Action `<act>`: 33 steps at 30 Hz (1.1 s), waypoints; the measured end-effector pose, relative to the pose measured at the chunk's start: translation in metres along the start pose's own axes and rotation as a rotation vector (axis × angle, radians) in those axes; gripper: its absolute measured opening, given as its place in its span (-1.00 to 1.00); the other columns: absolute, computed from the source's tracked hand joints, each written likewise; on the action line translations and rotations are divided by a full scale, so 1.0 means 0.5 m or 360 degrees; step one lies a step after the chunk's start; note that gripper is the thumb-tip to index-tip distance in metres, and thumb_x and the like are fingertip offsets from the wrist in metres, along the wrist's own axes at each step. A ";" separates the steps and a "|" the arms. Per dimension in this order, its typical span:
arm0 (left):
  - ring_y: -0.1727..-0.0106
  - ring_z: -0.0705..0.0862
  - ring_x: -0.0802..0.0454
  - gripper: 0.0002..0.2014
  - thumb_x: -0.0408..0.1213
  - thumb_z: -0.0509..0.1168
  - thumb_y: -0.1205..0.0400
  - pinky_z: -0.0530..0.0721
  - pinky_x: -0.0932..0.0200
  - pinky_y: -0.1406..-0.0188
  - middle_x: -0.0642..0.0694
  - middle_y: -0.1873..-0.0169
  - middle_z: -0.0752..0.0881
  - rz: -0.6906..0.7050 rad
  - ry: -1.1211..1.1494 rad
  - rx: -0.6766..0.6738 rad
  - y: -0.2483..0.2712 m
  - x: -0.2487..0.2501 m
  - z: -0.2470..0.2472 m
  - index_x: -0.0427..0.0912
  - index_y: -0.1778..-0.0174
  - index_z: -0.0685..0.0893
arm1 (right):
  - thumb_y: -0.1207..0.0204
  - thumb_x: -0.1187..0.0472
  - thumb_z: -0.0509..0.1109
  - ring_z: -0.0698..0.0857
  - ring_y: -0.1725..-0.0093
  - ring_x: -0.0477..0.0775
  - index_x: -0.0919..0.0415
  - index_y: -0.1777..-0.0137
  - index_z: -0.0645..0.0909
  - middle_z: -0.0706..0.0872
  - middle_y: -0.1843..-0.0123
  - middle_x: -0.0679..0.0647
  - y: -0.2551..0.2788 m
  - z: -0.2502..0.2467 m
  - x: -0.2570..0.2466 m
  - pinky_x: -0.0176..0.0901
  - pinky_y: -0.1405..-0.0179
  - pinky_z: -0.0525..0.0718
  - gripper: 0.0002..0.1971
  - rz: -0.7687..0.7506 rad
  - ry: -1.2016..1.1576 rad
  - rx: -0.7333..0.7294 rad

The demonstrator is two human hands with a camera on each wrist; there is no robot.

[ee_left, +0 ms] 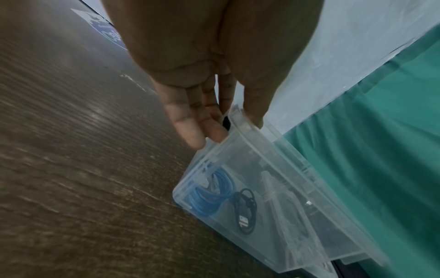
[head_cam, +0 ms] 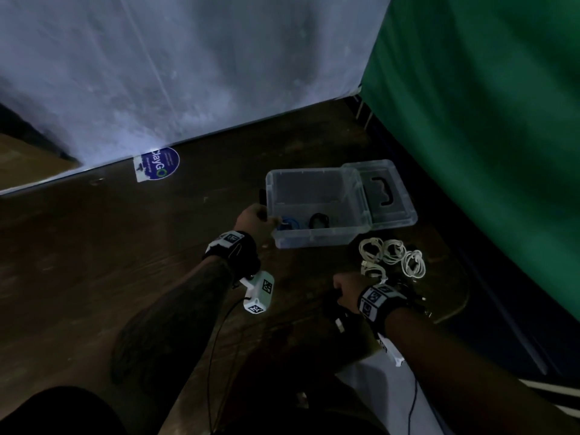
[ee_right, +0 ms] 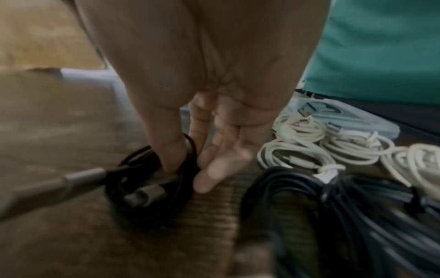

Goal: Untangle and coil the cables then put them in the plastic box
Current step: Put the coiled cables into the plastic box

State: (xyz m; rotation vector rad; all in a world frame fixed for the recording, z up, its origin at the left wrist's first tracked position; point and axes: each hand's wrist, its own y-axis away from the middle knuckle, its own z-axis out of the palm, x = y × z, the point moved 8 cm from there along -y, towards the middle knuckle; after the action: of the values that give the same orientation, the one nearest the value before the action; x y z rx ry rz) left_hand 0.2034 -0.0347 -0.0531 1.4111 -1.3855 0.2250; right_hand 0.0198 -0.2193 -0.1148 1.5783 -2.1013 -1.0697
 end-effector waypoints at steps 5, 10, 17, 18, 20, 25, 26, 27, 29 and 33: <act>0.11 0.77 -0.07 -0.75 -0.15 0.40 -0.59 0.82 -0.04 0.20 -0.08 0.01 0.70 0.0014 0.0019 0.0032 0.000 0.001 0.000 -0.02 -0.15 0.58 | -0.46 0.19 0.53 0.71 -0.10 0.11 0.16 -0.15 0.64 0.74 -0.10 0.11 0.025 -0.084 -0.036 -0.01 -0.12 0.69 -0.72 -0.0195 -0.0394 0.0235; 0.10 0.76 -0.06 -0.75 -0.17 0.40 -0.59 0.80 0.02 0.27 -0.09 0.01 0.70 0.0032 0.0041 0.0040 0.007 -0.009 0.005 -0.06 -0.16 0.58 | -0.45 0.13 0.57 0.64 0.21 0.08 0.07 0.17 0.45 0.63 0.21 0.07 0.033 -0.290 -0.057 -0.03 0.19 0.64 -0.71 -0.0248 -0.0874 0.0682; 0.08 0.77 -0.16 -0.74 -0.14 0.41 -0.59 0.82 -0.15 0.20 -0.17 -0.03 0.68 0.0022 0.0079 -0.0004 0.017 -0.022 0.023 -0.09 -0.14 0.58 | -0.53 0.15 0.52 0.76 0.07 0.22 0.21 0.19 0.64 0.76 0.14 0.19 -0.104 -0.382 -0.103 0.07 0.03 0.75 -0.83 -0.0019 -0.0586 0.0589; 0.07 0.76 -0.17 -0.74 -0.14 0.41 -0.59 0.82 -0.14 0.20 -0.17 -0.02 0.68 0.0015 0.0082 -0.0006 0.018 -0.022 0.024 -0.09 -0.13 0.58 | -0.53 0.13 0.52 0.79 0.05 0.24 0.30 0.13 0.72 0.80 0.11 0.24 -0.125 -0.375 -0.109 0.09 -0.02 0.78 -0.80 0.0017 -0.0524 0.0531; 0.07 0.76 -0.16 -0.73 -0.12 0.42 -0.58 0.82 -0.08 0.23 -0.16 -0.02 0.67 0.0011 0.0068 -0.0002 0.017 -0.022 0.024 -0.09 -0.13 0.57 | -0.55 0.14 0.50 0.81 0.03 0.26 0.39 -0.02 0.75 0.83 0.04 0.29 -0.161 -0.349 -0.113 0.15 -0.07 0.80 -0.73 0.0095 -0.0562 0.0378; 0.10 0.76 -0.17 -0.73 -0.14 0.43 -0.57 0.82 -0.07 0.24 -0.17 0.00 0.67 0.0010 0.0062 -0.0001 0.013 -0.020 0.025 -0.09 -0.12 0.56 | -0.63 0.15 0.40 0.73 -0.15 0.24 0.32 -0.28 0.62 0.74 -0.21 0.29 -0.171 -0.279 -0.117 0.10 -0.17 0.70 -0.69 0.0115 -0.0715 -0.0025; 0.10 0.76 -0.17 -0.74 -0.14 0.44 -0.57 0.82 -0.10 0.23 -0.17 0.01 0.68 0.0008 0.0065 -0.0007 0.013 -0.021 0.025 -0.08 -0.10 0.57 | -0.64 0.14 0.39 0.72 -0.13 0.22 0.31 -0.30 0.61 0.73 -0.21 0.28 -0.162 -0.280 -0.114 0.08 -0.11 0.70 -0.67 0.0104 -0.0727 -0.0024; 0.11 0.77 -0.16 -0.75 -0.14 0.44 -0.57 0.82 -0.12 0.21 -0.17 0.01 0.69 0.0008 0.0072 -0.0010 0.012 -0.021 0.026 -0.08 -0.09 0.57 | -0.64 0.13 0.39 0.71 -0.07 0.19 0.31 -0.27 0.63 0.74 -0.18 0.28 -0.149 -0.287 -0.109 0.02 -0.01 0.68 -0.69 0.0074 -0.0764 0.0009; 0.11 0.77 -0.15 -0.75 -0.12 0.44 -0.57 0.82 -0.11 0.21 -0.16 0.03 0.71 0.0029 0.0058 0.0005 0.011 -0.020 0.024 -0.09 -0.08 0.58 | -0.61 0.13 0.41 0.70 0.07 0.10 0.27 -0.12 0.70 0.77 -0.01 0.20 -0.115 -0.322 -0.093 -0.11 0.12 0.64 -0.78 -0.0060 -0.0851 0.0187; 0.13 0.78 -0.13 -0.72 -0.11 0.43 -0.57 0.80 0.03 0.33 -0.15 0.01 0.71 0.0015 0.0060 -0.0014 0.011 -0.021 0.025 -0.08 -0.13 0.58 | -0.60 0.23 0.43 0.72 0.25 0.03 0.20 0.07 0.68 0.76 0.18 0.12 -0.001 -0.394 -0.017 -0.17 0.24 0.68 -0.94 -0.0308 -0.1225 0.0674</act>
State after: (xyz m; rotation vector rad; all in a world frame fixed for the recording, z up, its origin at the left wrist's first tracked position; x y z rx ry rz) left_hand 0.1894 -0.0365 -0.0628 1.3866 -1.3611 0.2504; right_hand 0.1477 -0.2861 0.0196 1.7674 -2.8685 -1.5670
